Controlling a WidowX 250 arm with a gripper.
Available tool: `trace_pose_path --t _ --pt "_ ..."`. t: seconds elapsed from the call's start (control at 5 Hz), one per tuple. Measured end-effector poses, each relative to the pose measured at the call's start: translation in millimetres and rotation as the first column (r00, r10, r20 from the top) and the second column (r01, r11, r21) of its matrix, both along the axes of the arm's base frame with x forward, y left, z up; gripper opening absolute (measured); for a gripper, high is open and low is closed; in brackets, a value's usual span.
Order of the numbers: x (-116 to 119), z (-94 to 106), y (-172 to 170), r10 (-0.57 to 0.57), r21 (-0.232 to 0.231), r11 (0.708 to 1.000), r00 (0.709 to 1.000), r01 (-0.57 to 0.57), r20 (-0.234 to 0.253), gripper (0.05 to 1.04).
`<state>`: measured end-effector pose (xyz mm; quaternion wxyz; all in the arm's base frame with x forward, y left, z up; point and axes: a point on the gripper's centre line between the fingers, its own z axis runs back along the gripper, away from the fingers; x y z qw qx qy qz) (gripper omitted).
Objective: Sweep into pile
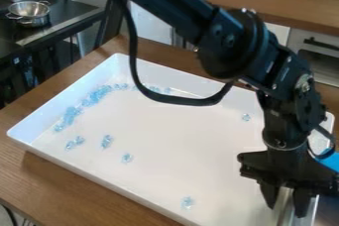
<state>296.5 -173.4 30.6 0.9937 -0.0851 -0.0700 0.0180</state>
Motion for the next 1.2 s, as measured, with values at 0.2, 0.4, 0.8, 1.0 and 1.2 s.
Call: trace_pose_path --t 0.2,0.4,0.8,1.0,1.2 --pt "-2 -2.0 19 -0.015 0.077 0.997 1.000 0.016 -0.012 0.390" --pt "-9 -1.6 43 -0.007 0.151 0.988 0.998 0.016 -0.061 0.390" --pt "-17 2.6 108 0.053 0.285 0.959 0.982 0.001 -0.182 0.390" --pt "-17 0.0 134 0.066 0.315 0.949 0.979 -0.002 -0.194 0.390" --pt "-16 -4.6 162 0.071 0.363 0.932 0.989 -0.018 -0.134 0.390"
